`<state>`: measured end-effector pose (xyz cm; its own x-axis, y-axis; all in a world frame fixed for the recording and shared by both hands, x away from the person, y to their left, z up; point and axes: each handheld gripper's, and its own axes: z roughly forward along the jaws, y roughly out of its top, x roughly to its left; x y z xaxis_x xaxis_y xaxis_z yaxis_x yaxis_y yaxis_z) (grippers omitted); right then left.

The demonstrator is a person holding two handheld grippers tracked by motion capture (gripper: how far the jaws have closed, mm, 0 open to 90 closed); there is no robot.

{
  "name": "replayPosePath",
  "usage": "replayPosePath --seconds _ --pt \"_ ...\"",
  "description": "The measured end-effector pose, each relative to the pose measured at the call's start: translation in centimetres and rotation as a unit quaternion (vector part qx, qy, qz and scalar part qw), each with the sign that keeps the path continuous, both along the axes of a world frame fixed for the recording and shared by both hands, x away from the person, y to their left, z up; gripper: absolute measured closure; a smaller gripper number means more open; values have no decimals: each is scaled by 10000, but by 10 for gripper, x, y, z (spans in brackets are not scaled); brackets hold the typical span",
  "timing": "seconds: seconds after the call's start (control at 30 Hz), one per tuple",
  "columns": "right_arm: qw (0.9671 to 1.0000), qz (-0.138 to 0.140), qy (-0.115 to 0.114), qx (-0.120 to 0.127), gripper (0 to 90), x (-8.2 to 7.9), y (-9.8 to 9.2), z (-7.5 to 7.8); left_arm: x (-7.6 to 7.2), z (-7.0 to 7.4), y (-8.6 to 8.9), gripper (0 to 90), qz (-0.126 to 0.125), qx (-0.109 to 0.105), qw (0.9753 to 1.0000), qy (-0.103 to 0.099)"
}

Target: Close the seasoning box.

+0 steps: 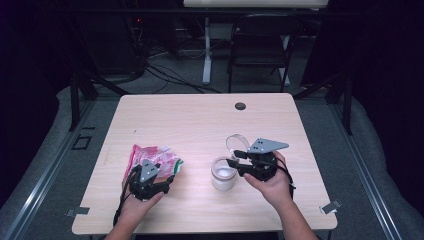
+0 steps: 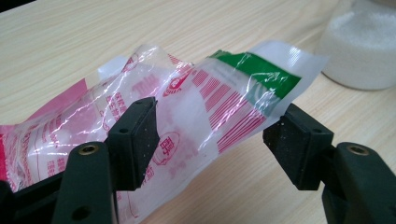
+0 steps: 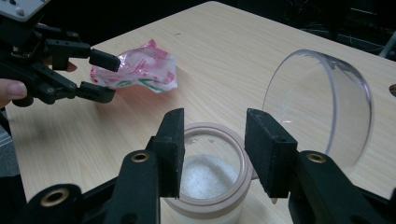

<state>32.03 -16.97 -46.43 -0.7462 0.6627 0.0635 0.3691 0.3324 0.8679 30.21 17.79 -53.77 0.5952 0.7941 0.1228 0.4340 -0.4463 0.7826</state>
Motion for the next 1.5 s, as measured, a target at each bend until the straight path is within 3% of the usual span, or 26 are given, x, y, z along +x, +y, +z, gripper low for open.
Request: replayPosePath --seconds 0.37,0.7,1.07,1.5 --pt "10000 -65 -25 55 593 -1 -6 4 0 18 -24 361 -320 -213 9993 -2" --pt "9999 -126 -7 90 605 0 -10 5 4 34 -32 369 -302 -356 9989 -89" --pt "9997 -167 -4 157 613 0 -14 7 14 35 -16 389 -2 -396 9992 -69" --pt "9995 -252 5 189 655 1 -26 12 13 34 -1 404 292 -529 9982 -59"
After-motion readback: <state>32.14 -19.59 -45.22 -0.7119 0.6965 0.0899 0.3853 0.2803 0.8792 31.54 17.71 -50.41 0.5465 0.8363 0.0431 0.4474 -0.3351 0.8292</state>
